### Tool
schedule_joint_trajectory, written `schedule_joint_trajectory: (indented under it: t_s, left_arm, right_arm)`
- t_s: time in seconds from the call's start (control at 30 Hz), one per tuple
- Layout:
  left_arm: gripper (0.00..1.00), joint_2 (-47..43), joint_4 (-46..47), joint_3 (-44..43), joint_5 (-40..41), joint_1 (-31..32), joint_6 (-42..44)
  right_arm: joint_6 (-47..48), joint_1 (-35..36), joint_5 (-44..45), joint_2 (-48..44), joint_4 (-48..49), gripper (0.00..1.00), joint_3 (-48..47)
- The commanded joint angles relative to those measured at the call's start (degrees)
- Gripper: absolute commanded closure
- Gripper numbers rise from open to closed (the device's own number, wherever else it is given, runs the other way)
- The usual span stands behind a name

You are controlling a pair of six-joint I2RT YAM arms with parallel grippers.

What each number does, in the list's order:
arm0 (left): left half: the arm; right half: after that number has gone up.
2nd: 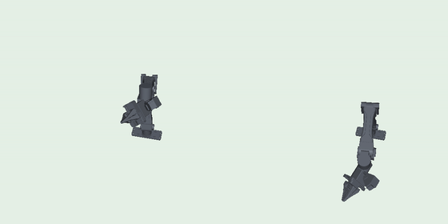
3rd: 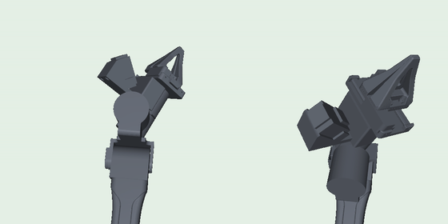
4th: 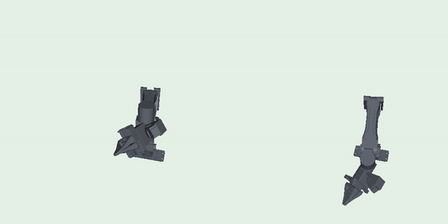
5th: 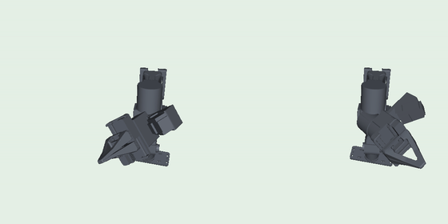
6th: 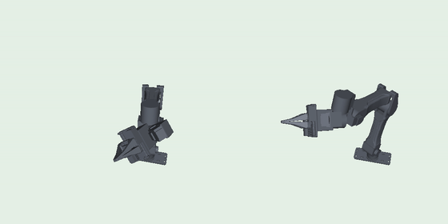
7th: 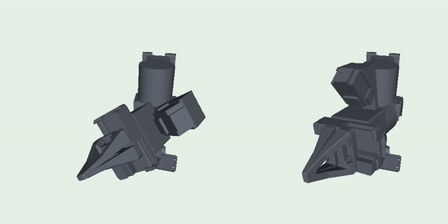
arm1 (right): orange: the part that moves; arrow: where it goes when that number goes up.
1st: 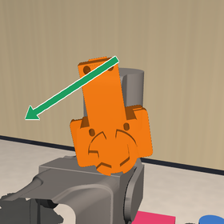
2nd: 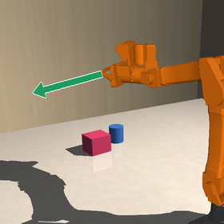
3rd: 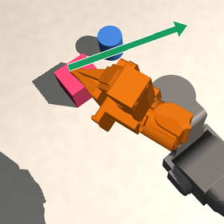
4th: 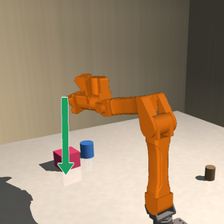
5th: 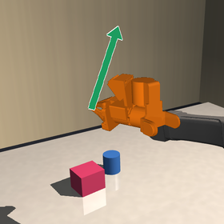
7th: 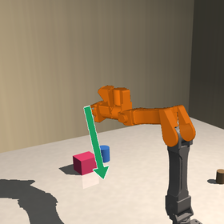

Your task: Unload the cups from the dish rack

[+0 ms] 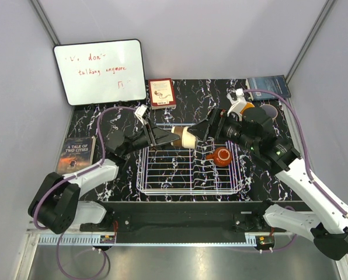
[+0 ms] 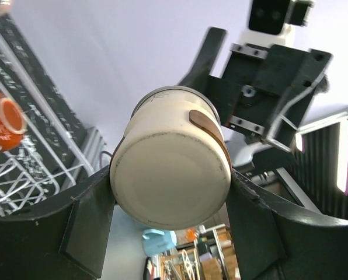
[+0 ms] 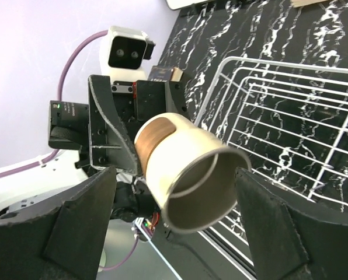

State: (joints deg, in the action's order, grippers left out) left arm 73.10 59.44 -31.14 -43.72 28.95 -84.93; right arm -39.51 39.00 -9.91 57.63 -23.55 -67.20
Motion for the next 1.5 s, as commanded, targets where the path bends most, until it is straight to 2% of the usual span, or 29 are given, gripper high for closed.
schedule_joint_trajectory:
  t_s: [0.0,0.3,0.53,0.63,0.67,0.73,0.8,0.87,0.9,0.93,0.97,1.0,1.03,1.07,1.1,1.13,1.2,1.23,1.33,1.47]
  left_arm:
    - [1.00,0.1,10.9,-1.6,-3.7,-0.1,-2.9]
    - [1.00,1.7,10.2,-2.6,-4.7,-0.1,-2.7]
    - [1.00,3.2,8.8,-3.6,-5.7,-0.1,-1.8]
    - [1.00,3.9,8.6,-4.1,-5.9,-0.1,-1.6]
    - [1.00,4.2,8.5,-4.3,-6.1,-0.1,-1.6]
    - [1.00,4.5,7.9,-4.5,-6.2,-0.1,-1.2]
    - [0.96,4.7,6.1,-4.8,-6.4,-0.1,-0.7]
    - [0.80,4.5,4.3,-5.0,-6.7,-0.1,0.9]
    - [0.59,4.3,1.8,-5.1,-6.8,-0.2,1.5]
    - [0.46,4.0,-0.4,-5.3,-6.9,-0.2,4.0]
    - [0.38,2.9,-3.9,-6.1,-6.9,-0.2,6.2]
    - [0.29,2.2,-14.7,-7.1,-6.7,-0.2,9.3]
    - [0.26,1.4,-22.0,-8.1,-5.4,-0.2,17.9]
    - [0.24,-0.3,-29.5,-10.8,-3.7,-0.2,22.4]
    - [0.22,-1.1,-44.1,-12.3,-1.3,-0.2,26.7]
    - [0.19,-1.7,-50.2,-13.8,4.7,-0.2,33.8]
    - [0.18,-3.7,-61.2,-16.0,10.4,-0.3,38.3]
    - [0.18,-4.4,-63.7,-16.3,15.6,-0.3,39.1]
    - [0.19,-8.0,-70.2,-16.3,24.5,-0.3,39.7]
    - [0.21,-11.5,-77.4,-16.0,33.0,-0.3,39.2]
  right_arm:
    - [0.0,0.3,-3.9,0.9,3.8,0.16,-1.0]
    - [0.0,0.4,-9.7,4.8,5.4,0.29,-2.3]
    - [-0.6,0.3,-14.8,7.6,6.1,0.46,-2.6]
    - [-0.2,0.4,-15.4,7.8,6.1,0.66,-2.8]
    - [0.0,0.4,-15.4,7.8,6.1,0.82,-2.8]
    - [0.0,0.3,-14.9,7.6,6.0,1.00,-2.8]
    - [0.4,0.3,-14.7,7.3,6.0,1.00,-2.8]
    - [0.7,0.3,-13.4,7.0,5.6,1.00,-3.1]
    - [0.9,0.3,-11.2,6.5,5.4,1.00,-3.3]
    - [1.4,0.4,-10.1,6.4,4.3,1.00,-3.6]
    - [3.2,0.4,-8.6,6.2,3.4,1.00,-5.0]
    - [4.3,0.4,-5.8,6.6,1.2,1.00,-6.1]
    - [5.8,0.3,-4.2,7.0,-0.4,1.00,-7.3]
    - [9.8,0.3,-2.3,7.8,-2.1,1.00,-10.4]
    - [12.0,0.4,2.7,9.9,-5.8,1.00,-12.0]
    - [13.9,0.4,5.6,11.1,-7.6,1.00,-13.6]
    - [19.1,0.3,12.9,15.9,-11.7,1.00,-18.7]
    - [21.2,0.2,14.9,17.8,-12.7,1.00,-22.2]
    - [22.3,-1.1,18.7,25.3,-15.5,1.00,-27.4]
    - [20.8,-3.4,21.9,36.1,-19.9,1.00,-38.5]
